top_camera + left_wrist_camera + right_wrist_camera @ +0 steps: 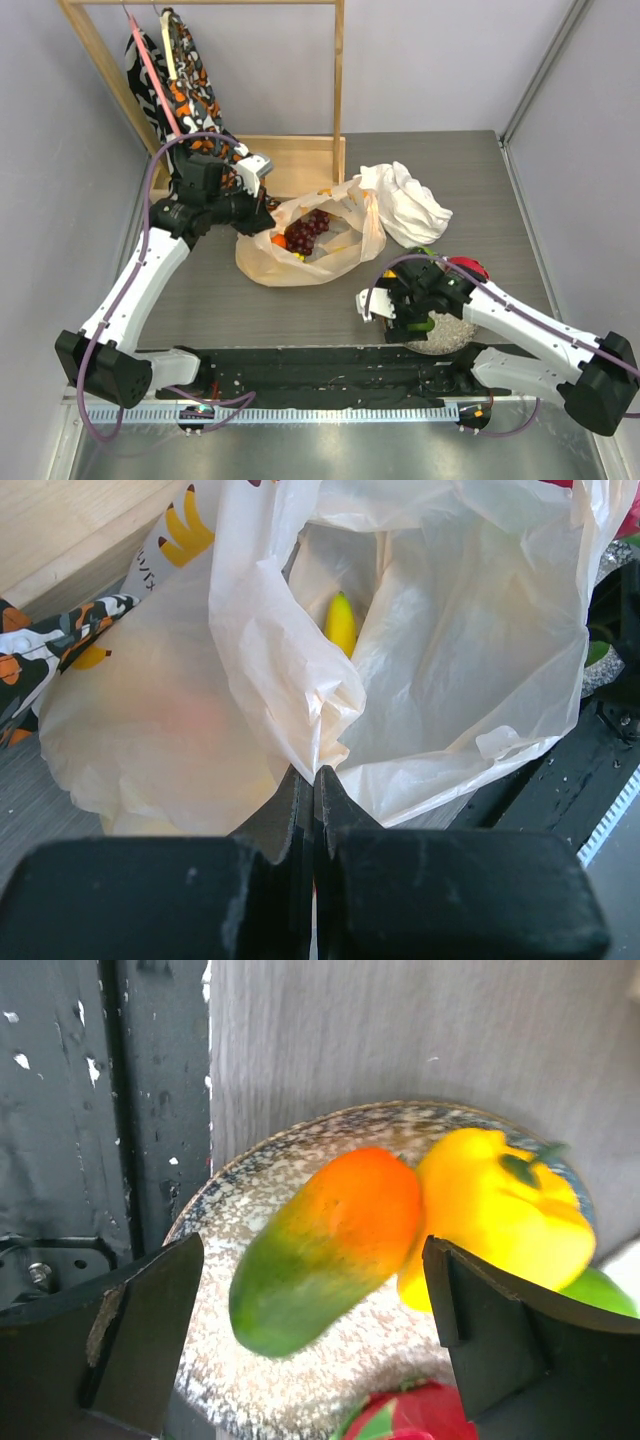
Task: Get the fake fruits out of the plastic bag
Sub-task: Place the fake fruit on the plate, then adjust the plastic bag at the center of the board.
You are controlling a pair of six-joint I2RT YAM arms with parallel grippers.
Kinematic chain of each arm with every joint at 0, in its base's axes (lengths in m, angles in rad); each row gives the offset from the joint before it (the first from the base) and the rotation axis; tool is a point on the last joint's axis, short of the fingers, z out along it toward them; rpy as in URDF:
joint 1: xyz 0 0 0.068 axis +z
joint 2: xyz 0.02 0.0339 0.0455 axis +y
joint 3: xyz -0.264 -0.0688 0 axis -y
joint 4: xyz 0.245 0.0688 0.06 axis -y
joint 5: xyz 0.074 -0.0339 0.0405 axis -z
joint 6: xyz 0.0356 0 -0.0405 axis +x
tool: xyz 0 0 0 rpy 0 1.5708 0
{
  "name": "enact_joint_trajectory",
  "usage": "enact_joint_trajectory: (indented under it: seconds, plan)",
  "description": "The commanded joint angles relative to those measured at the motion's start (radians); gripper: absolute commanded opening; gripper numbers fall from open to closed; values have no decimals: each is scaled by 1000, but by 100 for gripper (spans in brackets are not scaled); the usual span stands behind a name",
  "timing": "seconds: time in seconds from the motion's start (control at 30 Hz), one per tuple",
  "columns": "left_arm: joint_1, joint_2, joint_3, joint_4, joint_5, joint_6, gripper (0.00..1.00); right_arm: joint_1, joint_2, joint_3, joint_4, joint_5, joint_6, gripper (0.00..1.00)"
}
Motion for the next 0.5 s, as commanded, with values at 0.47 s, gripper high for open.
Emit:
enact_joint_trajectory:
  seconds: [0.47]
  plan:
    - [4, -196, -100, -8, 11, -45, 0, 7, 473, 943, 161, -184, 437, 84]
